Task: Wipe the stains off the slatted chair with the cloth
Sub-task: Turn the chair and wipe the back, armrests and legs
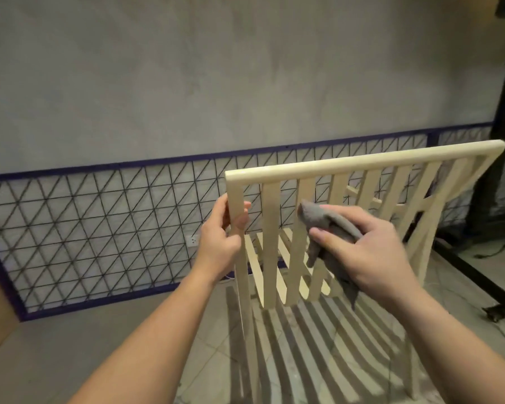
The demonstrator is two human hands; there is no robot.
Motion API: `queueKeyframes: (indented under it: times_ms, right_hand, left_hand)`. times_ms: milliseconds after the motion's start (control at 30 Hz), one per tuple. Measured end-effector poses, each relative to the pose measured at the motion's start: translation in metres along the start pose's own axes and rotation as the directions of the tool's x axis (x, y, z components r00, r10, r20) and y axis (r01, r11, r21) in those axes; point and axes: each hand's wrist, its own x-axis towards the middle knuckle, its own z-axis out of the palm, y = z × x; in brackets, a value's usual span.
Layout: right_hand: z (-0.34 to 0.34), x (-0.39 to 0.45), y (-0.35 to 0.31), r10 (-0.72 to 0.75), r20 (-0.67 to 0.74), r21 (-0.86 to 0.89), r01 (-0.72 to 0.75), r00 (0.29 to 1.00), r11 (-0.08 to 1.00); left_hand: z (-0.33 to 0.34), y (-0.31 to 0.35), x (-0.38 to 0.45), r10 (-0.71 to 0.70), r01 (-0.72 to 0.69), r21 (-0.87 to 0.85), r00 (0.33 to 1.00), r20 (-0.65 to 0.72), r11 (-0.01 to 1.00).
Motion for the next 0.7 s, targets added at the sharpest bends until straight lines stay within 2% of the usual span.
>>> queueKeyframes:
  times_ms: [33,100,167,233,300,367,500,633,700]
  right_hand:
    - [-0.002,0.008,-0.015,-0.169,-0.073,-0.068,0.164,0.983,0.984]
    - [-0.007,0.030,-0.029,-0.445,-0.131,-0.265,0.401,0.886,0.877]
    - [-0.012,0.054,-0.031,-0.573,-0.106,-0.433,0.481,0.813,0.762]
    - [-0.008,0.073,-0.027,-0.580,-0.059,-0.540,0.463,0.812,0.703]
    - [0.010,0.085,-0.022,-0.545,0.093,-0.582,0.489,0.833,0.650]
    - [0.035,0.091,-0.020,-0.507,0.248,-0.550,0.550,0.826,0.628]
    - [0.077,0.091,-0.029,-0.574,0.272,-0.505,0.622,0.772,0.598]
    - [0.104,0.087,-0.038,-0.662,0.340,-0.499,0.724,0.668,0.475]
    - [0.096,0.091,-0.036,-0.656,0.371,-0.443,0.746,0.657,0.497]
  left_hand:
    - [0.001,0.001,0.001,-0.009,0.008,-0.035,1.000,-0.006,0.999]
    - [0.002,-0.001,0.002,-0.028,0.026,-0.081,0.999,-0.024,0.996]
    - [0.002,-0.004,0.003,-0.034,0.029,-0.096,0.998,-0.044,0.995]
    - [0.004,-0.007,0.003,-0.038,0.033,-0.108,0.998,-0.050,0.994]
    - [0.005,-0.008,0.003,-0.043,0.035,-0.131,0.997,-0.059,0.991]
    - [0.007,-0.009,0.004,-0.037,0.026,-0.141,0.996,-0.076,0.990]
    - [0.009,-0.005,0.004,-0.021,0.010,-0.108,0.994,-0.103,0.994]
    - [0.008,-0.009,0.007,0.032,-0.022,0.061,0.985,-0.169,0.998]
    - [0.007,-0.006,0.007,0.038,-0.029,0.058,0.987,-0.154,0.998]
